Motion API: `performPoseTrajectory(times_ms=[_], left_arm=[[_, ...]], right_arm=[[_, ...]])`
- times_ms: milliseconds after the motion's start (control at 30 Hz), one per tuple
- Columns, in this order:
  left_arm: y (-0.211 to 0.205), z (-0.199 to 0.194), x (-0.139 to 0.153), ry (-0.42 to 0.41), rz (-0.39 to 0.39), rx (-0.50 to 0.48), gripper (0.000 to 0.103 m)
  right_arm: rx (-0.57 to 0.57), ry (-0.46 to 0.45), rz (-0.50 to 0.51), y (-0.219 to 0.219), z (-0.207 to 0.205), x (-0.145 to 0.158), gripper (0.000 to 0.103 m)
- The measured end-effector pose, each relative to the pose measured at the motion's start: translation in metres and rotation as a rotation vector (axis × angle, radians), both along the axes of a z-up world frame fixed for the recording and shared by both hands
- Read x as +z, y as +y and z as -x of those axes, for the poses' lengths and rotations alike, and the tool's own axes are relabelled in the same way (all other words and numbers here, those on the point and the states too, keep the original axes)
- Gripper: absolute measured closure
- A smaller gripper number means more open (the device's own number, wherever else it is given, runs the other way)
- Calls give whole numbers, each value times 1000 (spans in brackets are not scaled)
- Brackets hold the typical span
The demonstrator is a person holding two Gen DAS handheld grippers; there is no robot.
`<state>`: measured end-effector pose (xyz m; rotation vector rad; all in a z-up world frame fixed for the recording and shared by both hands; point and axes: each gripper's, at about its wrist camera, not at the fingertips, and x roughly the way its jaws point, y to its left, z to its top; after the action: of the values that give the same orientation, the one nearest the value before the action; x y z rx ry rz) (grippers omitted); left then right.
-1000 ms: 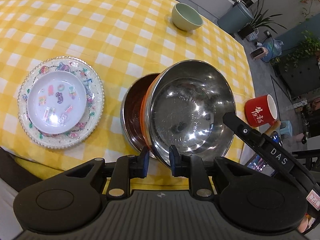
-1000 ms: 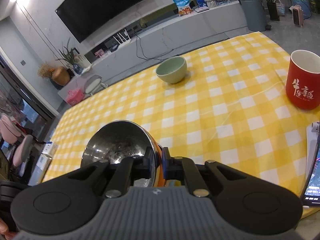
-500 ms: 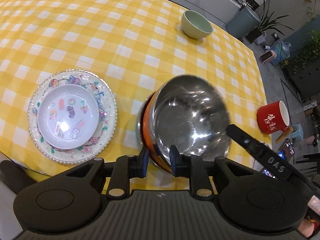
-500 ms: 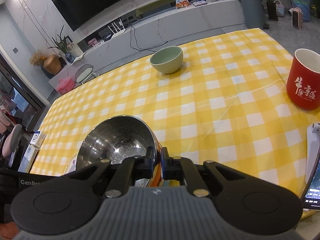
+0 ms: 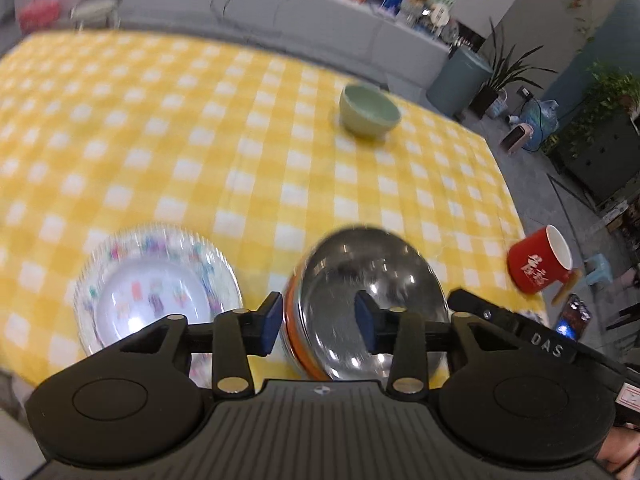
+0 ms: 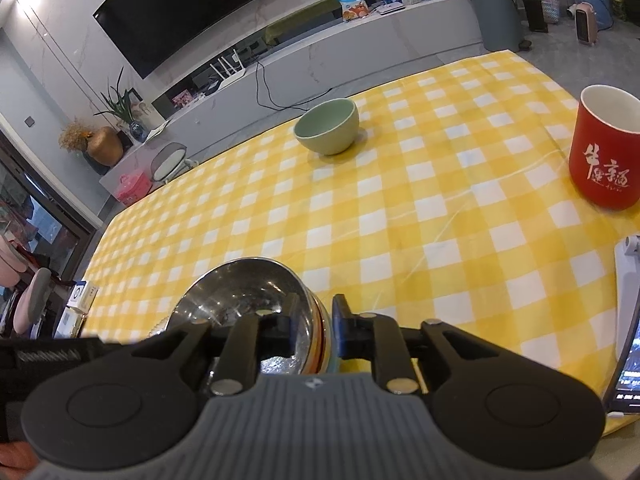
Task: Organize plates and bowls
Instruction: 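Open both grippers and release the orange bowl, then move both grippers to the pale green bowl and grasp its rim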
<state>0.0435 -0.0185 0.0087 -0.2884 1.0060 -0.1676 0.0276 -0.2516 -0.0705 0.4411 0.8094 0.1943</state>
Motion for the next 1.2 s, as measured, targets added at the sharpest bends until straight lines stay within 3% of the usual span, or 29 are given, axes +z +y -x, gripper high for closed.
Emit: performPoseTrajectory(times_ms=[167, 333, 400, 700, 767, 833, 867, 1000, 1100, 1200], left_arm=[[-4, -9, -7, -30, -27, 10, 55], [-5, -14, -18, -22, -34, 18, 79], [-5, -15, -21, -14, -37, 17, 83], [-5, -19, -32, 14, -53, 4, 84], [-4, -18, -29, -18, -60, -1, 74], [-1, -13, -22, -84, -57, 0, 54], [1, -11, -19, -115, -52, 9, 52], [13, -12, -7, -145, 33, 61, 40], [22, -14, -2, -169, 79, 151, 34], [26, -22, 7, -206, 72, 164, 33]], right_arm=[[6, -11, 10, 5, -1, 0, 85], [-6, -15, -9, 3, -4, -3, 96], [-6, -13, -19, 2, -5, -3, 100], [3, 3, 14, 9, -9, -7, 103], [2, 4, 8, 8, -9, -6, 101], [-3, -7, -13, 4, -7, -5, 97], [-11, -17, -27, 2, -6, -4, 96], [-38, -44, -67, -5, -4, -1, 68], [-64, -71, -58, -6, -3, 3, 56], [-102, -90, -31, -6, -4, 5, 50]])
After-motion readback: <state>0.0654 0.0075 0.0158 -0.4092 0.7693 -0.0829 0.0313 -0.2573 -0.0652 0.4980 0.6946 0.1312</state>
